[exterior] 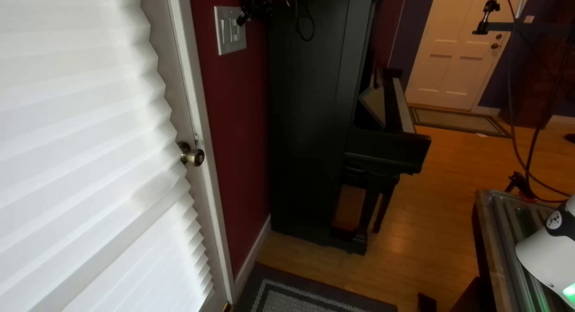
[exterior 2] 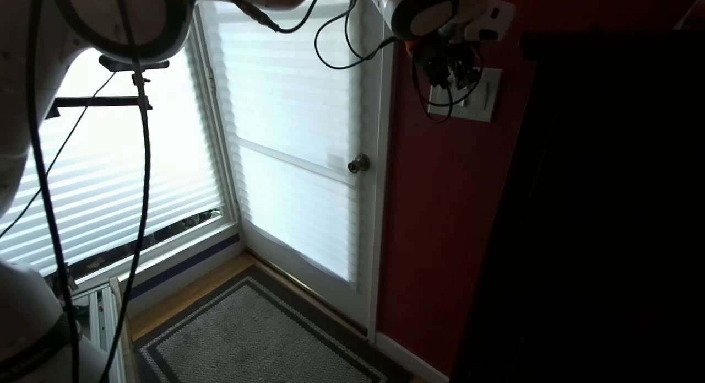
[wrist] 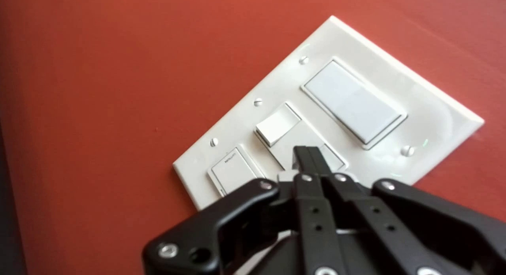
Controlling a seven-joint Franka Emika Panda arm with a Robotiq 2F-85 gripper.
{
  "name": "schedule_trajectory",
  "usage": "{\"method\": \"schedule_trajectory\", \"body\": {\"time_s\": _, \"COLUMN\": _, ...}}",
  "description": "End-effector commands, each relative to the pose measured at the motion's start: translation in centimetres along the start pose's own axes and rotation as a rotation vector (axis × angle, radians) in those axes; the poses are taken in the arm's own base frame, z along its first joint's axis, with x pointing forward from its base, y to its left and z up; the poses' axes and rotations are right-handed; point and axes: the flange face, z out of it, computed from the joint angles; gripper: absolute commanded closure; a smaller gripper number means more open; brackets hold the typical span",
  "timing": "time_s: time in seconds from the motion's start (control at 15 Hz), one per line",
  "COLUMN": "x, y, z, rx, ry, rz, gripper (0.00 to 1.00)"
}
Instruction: Press the middle switches on the wall socket.
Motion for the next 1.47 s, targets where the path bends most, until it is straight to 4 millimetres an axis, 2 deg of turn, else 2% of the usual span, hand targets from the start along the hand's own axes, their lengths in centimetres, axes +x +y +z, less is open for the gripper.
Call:
{"method": "schedule_trajectory", "body": {"time_s": 0.0, "x": 1.2, "y": -0.1, "z": 0.6, "rx": -0.006, "ry": 0.005, "rz": 0.021, "gripper": 1.0}}
{"method": "schedule_trajectory", "body": {"time_s": 0.6, "x": 2.0, "y": 0.0, "z": 0.8, "rx": -0.021, "ry": 0.005, "rz": 0.022, "gripper": 1.0}}
{"method": "schedule_trajectory", "body": {"time_s": 0.93, "x": 0.8, "y": -0.6, "z": 0.1, "rx": -0.051, "ry": -0.125, "rz": -0.001, "gripper": 1.0}}
{"method": "schedule_trajectory", "body": {"time_s": 1.4, "x": 0.5, "y": 1.3, "z": 1.2, "rx": -0.092, "ry": -0.16, "rz": 0.009, "gripper": 1.0}}
